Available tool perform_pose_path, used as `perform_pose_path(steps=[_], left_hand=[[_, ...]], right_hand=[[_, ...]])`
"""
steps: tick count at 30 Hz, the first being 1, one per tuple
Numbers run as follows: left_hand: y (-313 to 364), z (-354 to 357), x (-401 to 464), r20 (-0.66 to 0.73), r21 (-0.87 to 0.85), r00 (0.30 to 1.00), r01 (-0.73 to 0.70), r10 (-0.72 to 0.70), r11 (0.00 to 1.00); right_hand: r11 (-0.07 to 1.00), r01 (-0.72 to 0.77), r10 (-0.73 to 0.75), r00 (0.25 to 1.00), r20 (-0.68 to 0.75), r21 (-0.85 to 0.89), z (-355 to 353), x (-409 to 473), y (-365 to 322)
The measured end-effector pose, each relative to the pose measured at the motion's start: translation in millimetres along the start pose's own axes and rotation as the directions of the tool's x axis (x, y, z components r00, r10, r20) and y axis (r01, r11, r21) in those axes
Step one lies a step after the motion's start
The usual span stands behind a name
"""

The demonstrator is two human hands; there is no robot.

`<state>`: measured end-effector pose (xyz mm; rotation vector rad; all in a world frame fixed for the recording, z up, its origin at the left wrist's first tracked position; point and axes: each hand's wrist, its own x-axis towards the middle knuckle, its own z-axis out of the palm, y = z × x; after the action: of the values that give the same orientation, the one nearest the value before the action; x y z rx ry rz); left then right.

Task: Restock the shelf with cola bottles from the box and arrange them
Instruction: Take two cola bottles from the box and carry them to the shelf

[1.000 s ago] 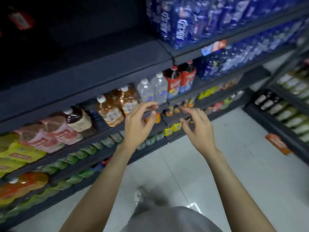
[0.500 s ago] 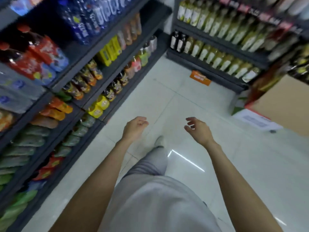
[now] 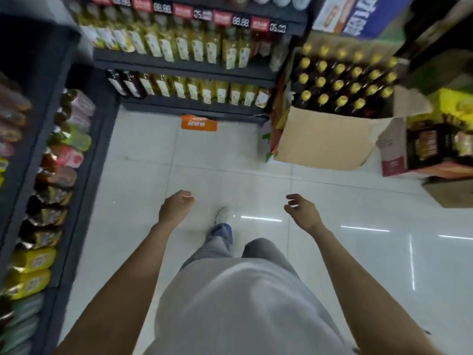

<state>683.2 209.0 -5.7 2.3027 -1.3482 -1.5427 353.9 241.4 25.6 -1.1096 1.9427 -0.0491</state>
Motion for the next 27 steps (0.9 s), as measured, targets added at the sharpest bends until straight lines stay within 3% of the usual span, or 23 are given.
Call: perform_pose_path(steps=[8, 14, 17, 21, 27], left_hand=[[233.9, 57.0, 81.4, -0.008, 0.116, 0.955, -0.292, 0.295, 0.949], [375.0, 164.4, 114.4, 0.024, 0.048, 0.921, -0.391, 0.39, 0.919], [420.8, 226.3, 129.8, 0.034, 0.025, 0.937, -0.35, 0.349, 0.937], [452.8, 288.0, 154.0, -0.016, -0.059, 0.973, -0.232, 0.231, 0.971], [466.3, 329.0, 180.6, -0.218, -0.092, 0.965, -0.172, 0.149, 0.981]], right_hand=[[0.973, 0.119, -0.056, 0.952, -0.3, 0.196, -149.1, 152.1, 9.9], [0.997, 0.061, -0.034, 0.901, -0.432, 0.048, -247.8, 268.3, 62.1], [0.987, 0.163, -0.156, 0.927, -0.34, -0.009, -279.2, 310.3, 86.0], [0.956, 0.292, -0.291, 0.953, -0.082, 0.001, -299.3, 357.9, 98.8], [0.895, 0.446, -0.433, 0.877, 0.207, -0.018, -304.0, 400.9, 101.2]])
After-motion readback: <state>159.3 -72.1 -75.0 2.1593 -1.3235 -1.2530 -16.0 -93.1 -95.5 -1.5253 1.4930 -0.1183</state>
